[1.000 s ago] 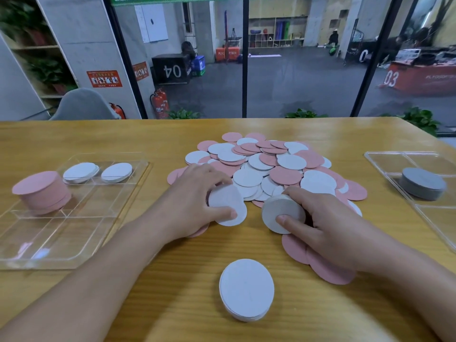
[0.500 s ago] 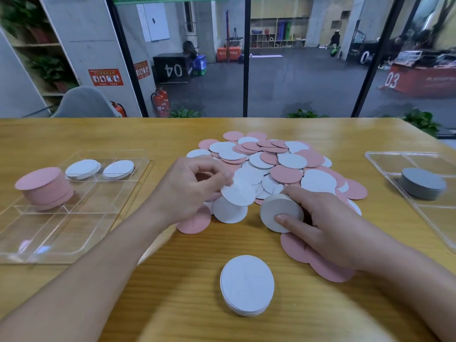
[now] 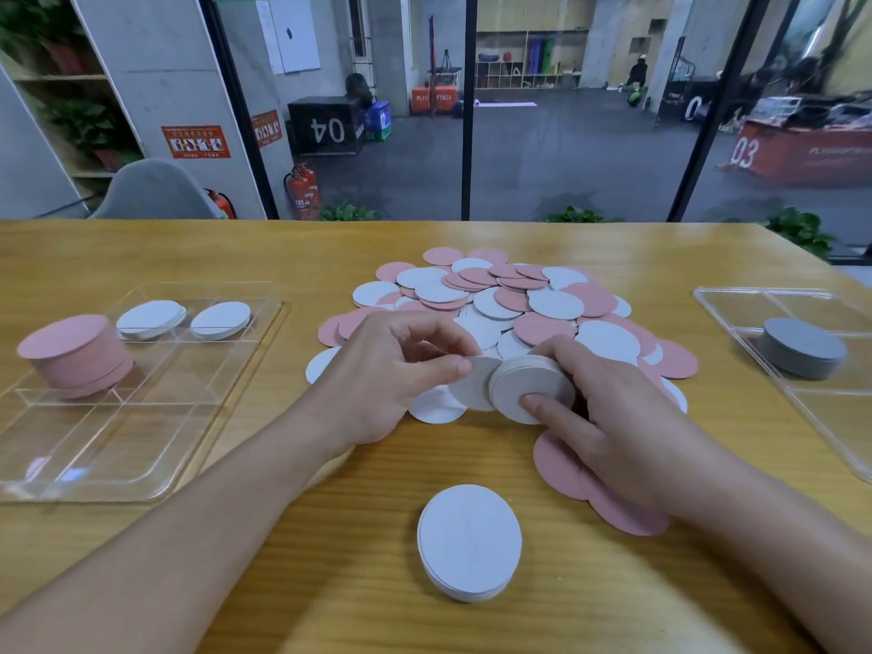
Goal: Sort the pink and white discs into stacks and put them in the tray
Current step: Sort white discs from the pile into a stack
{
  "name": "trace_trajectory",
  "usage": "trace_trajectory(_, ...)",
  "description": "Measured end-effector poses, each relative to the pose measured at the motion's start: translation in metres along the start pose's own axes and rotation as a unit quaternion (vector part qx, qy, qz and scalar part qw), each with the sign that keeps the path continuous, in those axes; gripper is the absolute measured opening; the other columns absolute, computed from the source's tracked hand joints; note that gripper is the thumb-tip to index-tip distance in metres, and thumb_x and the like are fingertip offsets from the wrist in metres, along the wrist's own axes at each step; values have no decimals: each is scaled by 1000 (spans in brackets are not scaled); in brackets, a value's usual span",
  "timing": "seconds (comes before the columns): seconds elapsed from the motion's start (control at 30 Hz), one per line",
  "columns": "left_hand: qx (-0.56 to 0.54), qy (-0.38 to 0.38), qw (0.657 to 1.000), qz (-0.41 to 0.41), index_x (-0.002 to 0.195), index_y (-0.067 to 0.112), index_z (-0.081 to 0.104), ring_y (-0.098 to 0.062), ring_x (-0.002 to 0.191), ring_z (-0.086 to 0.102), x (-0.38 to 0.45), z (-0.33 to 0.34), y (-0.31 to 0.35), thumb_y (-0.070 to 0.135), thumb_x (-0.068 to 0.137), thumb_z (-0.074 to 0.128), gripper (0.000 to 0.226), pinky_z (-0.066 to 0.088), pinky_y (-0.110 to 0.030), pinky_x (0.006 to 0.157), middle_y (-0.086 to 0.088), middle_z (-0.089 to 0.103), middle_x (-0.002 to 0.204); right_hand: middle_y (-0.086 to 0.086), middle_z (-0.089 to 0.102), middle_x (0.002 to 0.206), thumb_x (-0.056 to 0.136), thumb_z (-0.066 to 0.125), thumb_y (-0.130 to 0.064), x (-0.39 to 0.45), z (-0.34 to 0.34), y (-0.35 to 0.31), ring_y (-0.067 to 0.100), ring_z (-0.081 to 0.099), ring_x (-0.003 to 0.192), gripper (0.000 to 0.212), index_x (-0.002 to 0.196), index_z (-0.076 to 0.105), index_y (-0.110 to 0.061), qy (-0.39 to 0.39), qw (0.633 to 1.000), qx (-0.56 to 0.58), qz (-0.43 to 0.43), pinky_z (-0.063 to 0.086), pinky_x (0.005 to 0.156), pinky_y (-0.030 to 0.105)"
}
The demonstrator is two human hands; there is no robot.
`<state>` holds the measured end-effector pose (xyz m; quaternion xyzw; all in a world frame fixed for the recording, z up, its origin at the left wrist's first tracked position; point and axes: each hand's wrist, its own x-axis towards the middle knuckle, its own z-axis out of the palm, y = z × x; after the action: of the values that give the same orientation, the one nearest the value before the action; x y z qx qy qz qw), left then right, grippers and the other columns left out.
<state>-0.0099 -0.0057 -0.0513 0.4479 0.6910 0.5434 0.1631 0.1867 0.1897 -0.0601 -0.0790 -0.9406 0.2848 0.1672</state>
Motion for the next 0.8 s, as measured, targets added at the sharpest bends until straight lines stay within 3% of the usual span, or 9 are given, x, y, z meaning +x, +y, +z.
trace_trajectory(0.07,-9,-27,1000,12,102,10,84,-13,95,77,0,5,1,0,99,77,12,60,-27,88,1,83,99,-19,63,90,105,63,-41,0,5,-1,6,59,90,9,110,56,-37,-5,1000,0,-2,46,74,22)
trace_trajectory(0.17,47,-36,998,27,104,18,87,-12,104,77,-2,7,1,2,100,75,20,60,-37,96,9,84,103,-18,57,89,106,59,-42,0,13,-3,7,54,90,17,95,54,-30,-11,999,-25,-22,41,72,24)
trace_trajectory(0.27,118,-30,992,17,110,26,88,2,108,74,-3,-4,7,5,104,71,28,54,-15,91,24,82,104,-22,54,95,106,57,-43,1,15,-4,8,51,89,27,86,45,-30,-8,999,-32,-28,37,70,22)
trace_trajectory(0.37,219,-5,976,-11,114,39,84,10,108,68,-3,-27,11,26,101,80,19,46,-9,87,27,79,109,-14,54,84,106,57,-44,1,14,-2,10,50,86,30,84,43,-28,-5,999,-32,-26,36,68,24)
trace_trajectory(0.47,316,-44,947,-42,117,45,78,6,110,60,-5,-42,10,56,85,90,35,46,-20,90,25,69,115,-13,52,79,106,57,-44,0,14,-2,10,49,85,31,85,43,-27,-10,999,-36,-17,36,68,25)
trace_trajectory(0.6,380,-89,919,-49,112,17,78,-11,116,51,-5,-33,6,62,80,89,56,48,-28,96,3,62,109,-13,51,79,107,58,-44,0,12,-3,9,49,86,33,84,39,-30,-16,999,-43,-9,35,68,26)
trace_trajectory(0.7,382,-100,916,-62,120,43,77,3,121,38,-6,-27,11,64,80,90,47,38,-14,94,25,53,119,-14,51,78,106,59,-43,0,11,-3,7,49,86,33,83,38,-32,-16,999,-40,-13,35,69,24)
trace_trajectory(0.8,368,-94,923,-66,120,47,71,11,116,44,-6,-26,10,60,77,94,51,45,-16,93,26,55,118,-14,50,77,106,59,-43,0,12,-2,8,48,84,35,82,39,-29,-12,999,-38,-12,34,67,24)
